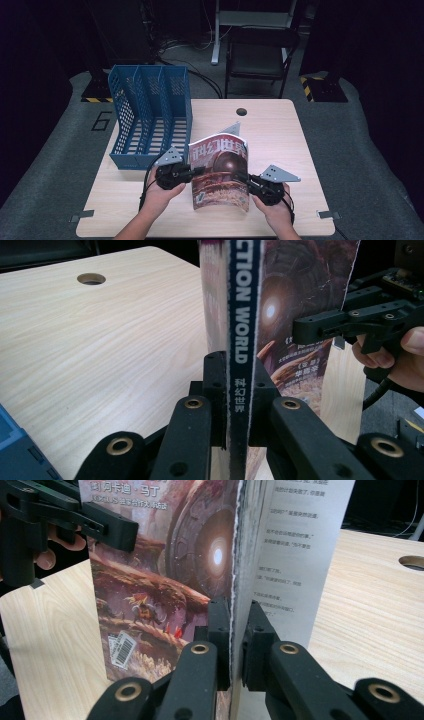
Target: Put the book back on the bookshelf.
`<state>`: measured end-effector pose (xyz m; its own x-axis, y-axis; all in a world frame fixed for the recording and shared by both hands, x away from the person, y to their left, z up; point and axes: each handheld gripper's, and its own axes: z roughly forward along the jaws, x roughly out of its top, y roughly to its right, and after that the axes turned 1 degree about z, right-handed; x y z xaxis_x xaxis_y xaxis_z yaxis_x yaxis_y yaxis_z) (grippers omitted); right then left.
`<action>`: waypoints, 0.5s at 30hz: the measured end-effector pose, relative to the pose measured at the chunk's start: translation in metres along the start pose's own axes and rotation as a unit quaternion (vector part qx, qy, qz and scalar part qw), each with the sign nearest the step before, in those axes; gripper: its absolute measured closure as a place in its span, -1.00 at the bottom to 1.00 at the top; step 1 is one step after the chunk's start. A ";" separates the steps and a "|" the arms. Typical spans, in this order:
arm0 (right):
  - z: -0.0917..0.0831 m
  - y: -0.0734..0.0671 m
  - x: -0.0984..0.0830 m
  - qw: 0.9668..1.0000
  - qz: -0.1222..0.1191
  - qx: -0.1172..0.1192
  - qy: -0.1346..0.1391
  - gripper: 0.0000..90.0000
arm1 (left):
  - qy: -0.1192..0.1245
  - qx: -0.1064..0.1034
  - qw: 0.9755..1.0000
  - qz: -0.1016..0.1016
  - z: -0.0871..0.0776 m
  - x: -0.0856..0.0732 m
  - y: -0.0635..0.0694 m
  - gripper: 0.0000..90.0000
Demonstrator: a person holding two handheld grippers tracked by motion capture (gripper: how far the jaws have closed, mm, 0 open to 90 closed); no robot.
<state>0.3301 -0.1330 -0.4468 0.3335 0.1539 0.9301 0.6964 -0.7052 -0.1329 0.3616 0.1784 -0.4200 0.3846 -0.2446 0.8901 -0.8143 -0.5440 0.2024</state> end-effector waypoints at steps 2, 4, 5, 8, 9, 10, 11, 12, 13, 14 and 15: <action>0.000 0.000 -0.001 1.000 0.001 0.002 -0.002 0.89 | 0.000 0.001 1.000 0.008 0.000 0.000 0.000 0.86; 0.000 0.000 -0.001 1.000 0.004 0.001 -0.002 0.88 | 0.001 0.000 1.000 0.005 0.000 -0.001 0.000 0.86; -0.001 0.001 -0.002 1.000 0.007 0.004 -0.002 0.82 | 0.002 0.000 1.000 0.001 -0.001 -0.001 0.000 0.86; 0.000 0.004 -0.003 1.000 0.014 0.007 -0.008 0.63 | 0.004 -0.001 1.000 0.000 -0.001 -0.002 0.001 0.86; 0.000 0.004 -0.004 1.000 0.017 0.010 -0.012 0.57 | 0.002 -0.001 1.000 0.009 -0.002 -0.002 0.001 0.86; 0.001 0.005 -0.005 1.000 0.023 0.012 -0.017 0.55 | 0.003 -0.001 1.000 0.008 -0.002 -0.002 0.001 0.86; 0.001 0.006 -0.006 0.999 0.020 0.014 -0.021 0.51 | 0.004 -0.003 1.000 0.007 -0.002 -0.003 0.002 0.86; 0.001 0.007 -0.007 0.999 0.023 0.017 -0.026 0.47 | 0.007 -0.003 1.000 0.005 -0.002 -0.003 0.002 0.86; 0.001 0.008 -0.008 0.999 0.025 0.018 -0.032 0.47 | 0.009 -0.004 1.000 0.004 -0.002 -0.004 0.003 0.86; 0.002 0.008 -0.010 0.999 0.029 0.021 -0.034 0.46 | 0.009 -0.003 1.000 0.005 -0.003 -0.004 0.003 0.86; 0.002 0.009 -0.011 0.998 0.030 0.026 -0.040 0.44 | 0.010 -0.003 1.000 0.004 -0.003 -0.004 0.004 0.86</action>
<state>0.3343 -0.1399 -0.4589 0.4237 0.1697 0.8897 0.7056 -0.6778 -0.2068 0.3562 0.1794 -0.4214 0.3685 -0.2331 0.8999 -0.8207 -0.5363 0.1971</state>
